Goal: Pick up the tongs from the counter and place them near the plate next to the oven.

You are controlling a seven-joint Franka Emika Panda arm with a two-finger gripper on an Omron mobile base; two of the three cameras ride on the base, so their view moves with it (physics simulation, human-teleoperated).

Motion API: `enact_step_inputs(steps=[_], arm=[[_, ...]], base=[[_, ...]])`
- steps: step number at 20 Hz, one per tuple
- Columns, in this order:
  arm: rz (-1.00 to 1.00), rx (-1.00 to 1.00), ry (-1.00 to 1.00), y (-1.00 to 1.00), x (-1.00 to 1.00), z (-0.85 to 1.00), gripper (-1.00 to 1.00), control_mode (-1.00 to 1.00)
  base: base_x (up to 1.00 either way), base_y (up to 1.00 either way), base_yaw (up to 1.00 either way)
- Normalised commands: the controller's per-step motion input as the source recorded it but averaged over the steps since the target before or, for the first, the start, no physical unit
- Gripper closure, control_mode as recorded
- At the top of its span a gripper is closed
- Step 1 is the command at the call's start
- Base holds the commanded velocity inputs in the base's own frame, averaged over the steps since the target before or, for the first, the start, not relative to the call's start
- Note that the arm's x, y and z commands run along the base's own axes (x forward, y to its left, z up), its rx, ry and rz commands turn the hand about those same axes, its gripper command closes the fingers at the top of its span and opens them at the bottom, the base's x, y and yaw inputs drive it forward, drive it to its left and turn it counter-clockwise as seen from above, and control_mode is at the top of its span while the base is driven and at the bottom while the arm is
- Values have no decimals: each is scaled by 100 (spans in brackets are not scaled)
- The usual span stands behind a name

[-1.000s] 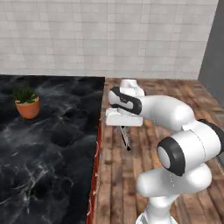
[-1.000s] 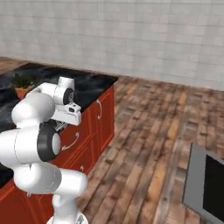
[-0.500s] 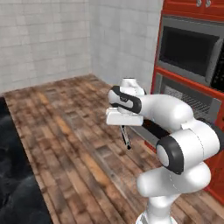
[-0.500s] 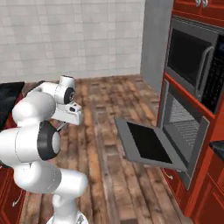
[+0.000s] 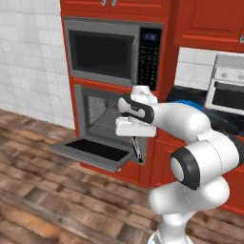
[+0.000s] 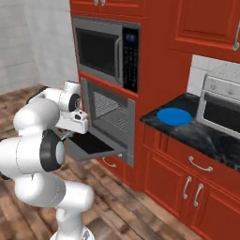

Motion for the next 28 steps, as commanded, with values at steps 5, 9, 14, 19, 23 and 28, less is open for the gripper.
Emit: enact_step_inputs(steps=[5,9,14,19,23,28], arm=[[0,0,0,0,0,0,100,100],[0,0,0,0,0,0,100,100],[0,0,0,0,0,0,100,100],[0,0,0,0,0,0,100,100],[0,0,0,0,0,0,100,100],[0,0,0,0,0,0,100,100]], base=[[2,-33,-69],[16,-50,-43],[55,-45,-10],[69,-47,0],[35,-49,0],[33,-37,0]])
